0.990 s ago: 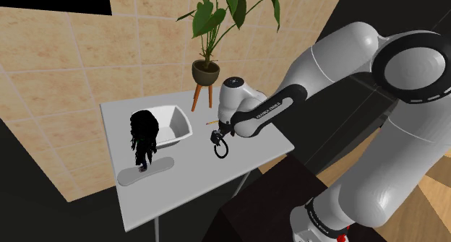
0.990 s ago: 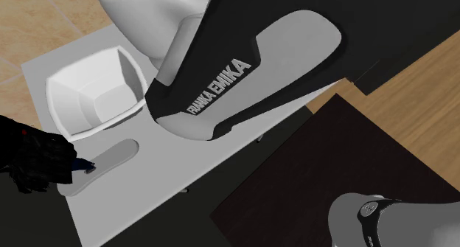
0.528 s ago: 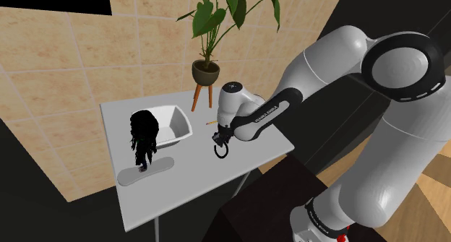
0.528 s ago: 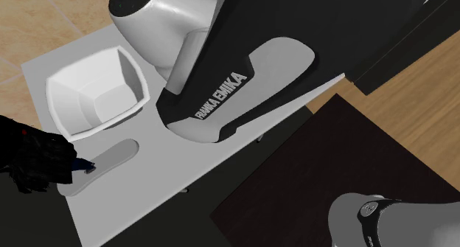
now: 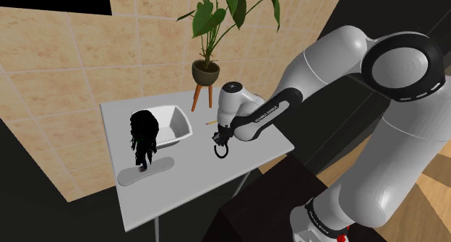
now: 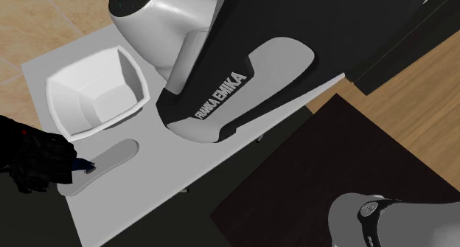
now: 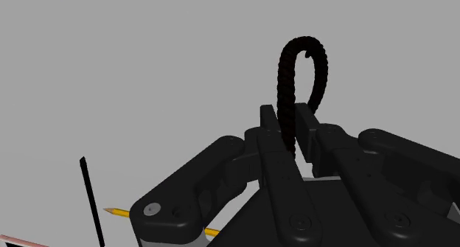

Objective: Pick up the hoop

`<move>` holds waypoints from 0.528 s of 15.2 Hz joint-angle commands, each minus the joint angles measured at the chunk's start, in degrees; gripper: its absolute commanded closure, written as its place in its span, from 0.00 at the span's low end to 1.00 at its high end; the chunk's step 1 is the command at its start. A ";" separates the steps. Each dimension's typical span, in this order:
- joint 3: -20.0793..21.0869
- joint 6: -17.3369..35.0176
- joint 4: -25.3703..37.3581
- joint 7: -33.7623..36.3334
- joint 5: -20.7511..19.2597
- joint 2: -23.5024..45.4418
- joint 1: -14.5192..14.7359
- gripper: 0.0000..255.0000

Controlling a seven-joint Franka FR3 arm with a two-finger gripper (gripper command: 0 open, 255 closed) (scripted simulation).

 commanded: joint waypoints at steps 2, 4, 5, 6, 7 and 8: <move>0.52 -1.26 -0.21 -1.03 1.16 -1.55 -0.31 1.00; 1.00 -2.56 -0.36 -2.05 2.34 -3.13 -0.57 1.00; 1.21 -3.22 -0.42 -2.56 2.92 -3.90 -0.67 1.00; 1.42 -3.89 -0.46 -3.06 3.49 -4.67 -0.77 1.00; 1.60 -4.56 -0.48 -3.55 4.05 -5.44 -0.85 1.00; 1.77 -5.24 -0.49 -4.03 4.60 -6.19 -0.92 1.00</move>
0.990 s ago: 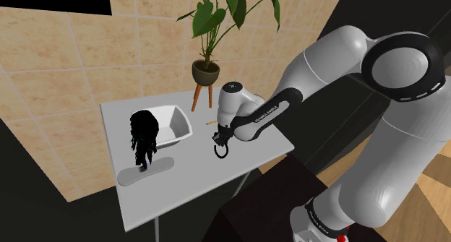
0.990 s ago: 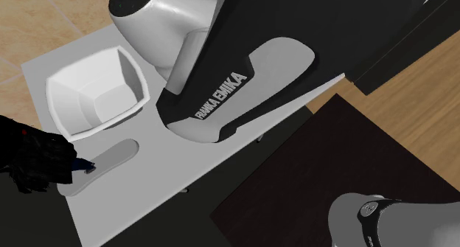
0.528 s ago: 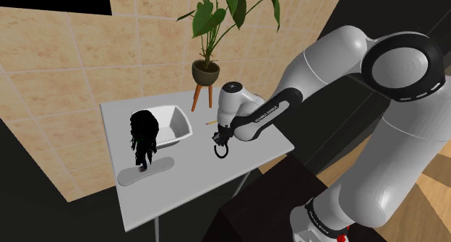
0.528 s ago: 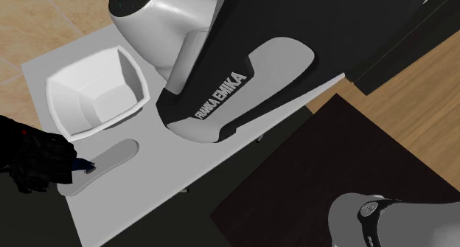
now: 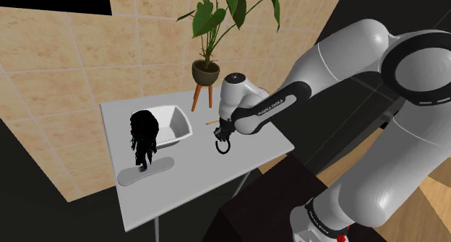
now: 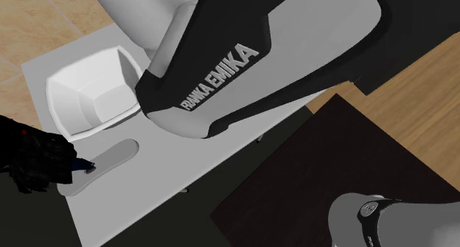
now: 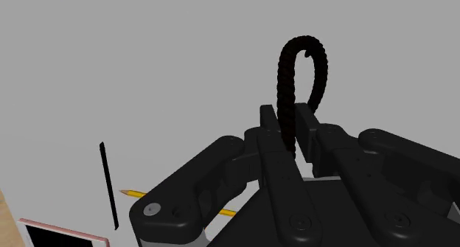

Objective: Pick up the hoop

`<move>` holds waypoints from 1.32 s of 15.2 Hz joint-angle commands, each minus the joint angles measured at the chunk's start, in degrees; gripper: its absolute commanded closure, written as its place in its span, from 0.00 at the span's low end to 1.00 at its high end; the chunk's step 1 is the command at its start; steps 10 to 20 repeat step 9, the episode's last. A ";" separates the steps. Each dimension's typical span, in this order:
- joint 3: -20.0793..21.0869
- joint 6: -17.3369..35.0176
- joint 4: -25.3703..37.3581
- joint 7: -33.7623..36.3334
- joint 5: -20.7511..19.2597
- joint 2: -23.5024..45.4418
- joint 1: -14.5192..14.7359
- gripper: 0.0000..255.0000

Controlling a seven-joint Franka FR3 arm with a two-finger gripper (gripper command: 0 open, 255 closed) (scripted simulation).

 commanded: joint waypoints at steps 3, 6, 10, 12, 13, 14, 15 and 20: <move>0.59 -2.78 0.03 -1.98 2.18 -3.00 -0.27 1.00; 0.90 -4.92 0.23 -3.29 3.65 -5.12 -0.34 1.00; 0.98 -5.75 0.34 -3.77 4.18 -5.91 -0.34 1.00; 0.98 -5.75 0.34 -3.77 4.18 -5.91 -0.34 1.00; 0.98 -5.75 0.34 -3.77 4.18 -5.91 -0.34 1.00; 0.98 -5.75 0.34 -3.77 4.18 -5.91 -0.34 1.00; 0.98 -5.75 0.34 -3.77 4.18 -5.91 -0.34 1.00; 0.98 -5.75 0.34 -3.77 4.18 -5.91 -0.34 1.00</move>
